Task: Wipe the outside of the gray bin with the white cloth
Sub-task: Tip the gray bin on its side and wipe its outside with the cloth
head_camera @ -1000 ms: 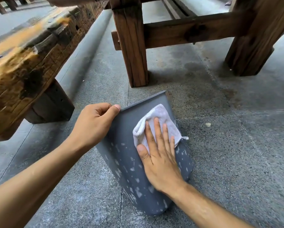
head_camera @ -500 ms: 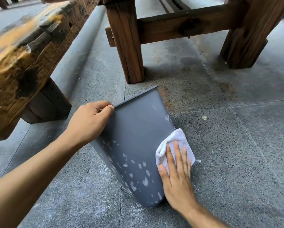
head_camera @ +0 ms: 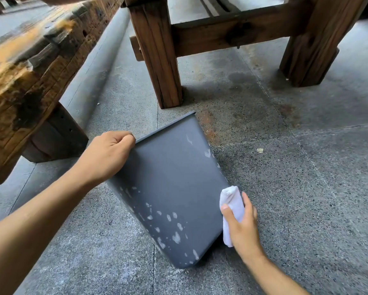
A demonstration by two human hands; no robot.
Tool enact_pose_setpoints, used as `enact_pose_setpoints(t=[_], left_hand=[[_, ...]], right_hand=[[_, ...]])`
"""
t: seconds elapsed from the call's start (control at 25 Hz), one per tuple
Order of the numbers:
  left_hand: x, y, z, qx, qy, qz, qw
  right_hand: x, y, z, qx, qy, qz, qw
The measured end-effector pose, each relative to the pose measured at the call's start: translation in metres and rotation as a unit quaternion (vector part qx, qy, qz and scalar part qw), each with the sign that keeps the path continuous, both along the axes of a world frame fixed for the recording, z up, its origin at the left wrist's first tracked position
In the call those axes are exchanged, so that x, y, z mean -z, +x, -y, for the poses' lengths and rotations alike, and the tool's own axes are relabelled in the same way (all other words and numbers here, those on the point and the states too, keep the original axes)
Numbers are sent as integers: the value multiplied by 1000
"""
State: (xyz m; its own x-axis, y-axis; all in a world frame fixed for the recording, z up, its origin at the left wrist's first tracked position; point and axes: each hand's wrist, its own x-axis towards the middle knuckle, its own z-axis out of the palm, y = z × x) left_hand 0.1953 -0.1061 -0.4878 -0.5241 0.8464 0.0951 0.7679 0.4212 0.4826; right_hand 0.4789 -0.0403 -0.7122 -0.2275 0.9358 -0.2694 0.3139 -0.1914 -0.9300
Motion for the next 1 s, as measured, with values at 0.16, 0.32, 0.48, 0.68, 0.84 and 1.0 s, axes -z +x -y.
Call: enact_pose_setpoints(t=[0.16, 0.32, 0.48, 0.68, 0.84, 1.0], left_hand=[[-1, -3, 2, -24, -3, 13, 1000], [0, -7, 2, -46, -15, 38, 998], [0, -11, 0, -24, -36, 50, 998], [4, -5, -6, 58, -85, -33, 994], [6, -9, -12, 34, -89, -26, 995], [8, -7, -18, 33, -59, 55, 996]], right_hand=[[-4, 20, -30, 18, -135, -103, 985], [-30, 45, -59, 59, -238, -176, 953], [-50, 56, -84, 50, -301, -319, 897], [-79, 33, -83, -67, -254, -357, 896], [-110, -4, -83, -141, -121, -269, 945], [-148, -36, -91, -168, 192, -127, 959]])
